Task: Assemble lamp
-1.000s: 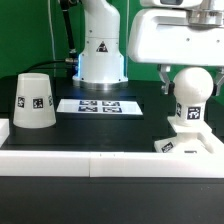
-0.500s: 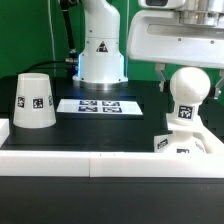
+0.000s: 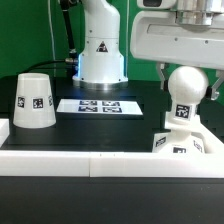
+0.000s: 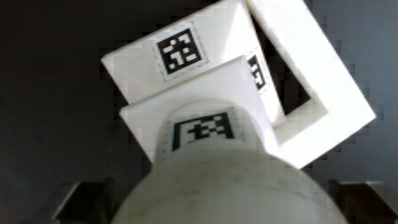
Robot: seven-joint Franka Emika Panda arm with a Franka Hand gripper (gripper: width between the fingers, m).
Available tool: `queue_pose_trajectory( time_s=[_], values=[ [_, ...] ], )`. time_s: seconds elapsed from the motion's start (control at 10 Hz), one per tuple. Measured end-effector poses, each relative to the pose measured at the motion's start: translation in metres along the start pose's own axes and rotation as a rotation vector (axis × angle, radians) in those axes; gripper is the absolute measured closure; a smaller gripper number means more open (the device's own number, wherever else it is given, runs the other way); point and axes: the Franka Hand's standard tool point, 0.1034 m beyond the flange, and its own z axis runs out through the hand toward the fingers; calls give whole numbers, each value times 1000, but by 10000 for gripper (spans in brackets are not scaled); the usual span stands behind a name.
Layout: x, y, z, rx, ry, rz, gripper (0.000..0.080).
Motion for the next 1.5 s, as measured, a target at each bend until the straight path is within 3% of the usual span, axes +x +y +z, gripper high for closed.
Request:
queue_pose_trajectory(
  time_s=[0.1, 0.2, 0.5, 0.7, 0.9, 1.0, 1.1, 1.4, 1.5],
  values=[
    [0, 0, 1, -1, -1, 0, 222],
    [-1, 0, 1, -1, -1, -1, 126],
    [-2, -1, 1, -1, 4, -18, 101],
    [-26, 2, -3, 0, 47, -142, 101],
    [-52, 17, 1, 31, 92, -263, 101],
    [-56, 34, 6, 35, 102, -304, 101],
    [-57, 40, 9, 32, 96, -293, 101],
    [-58, 40, 9, 39, 102, -311, 101],
    [-59, 56, 10, 47, 102, -332, 101]
  ],
)
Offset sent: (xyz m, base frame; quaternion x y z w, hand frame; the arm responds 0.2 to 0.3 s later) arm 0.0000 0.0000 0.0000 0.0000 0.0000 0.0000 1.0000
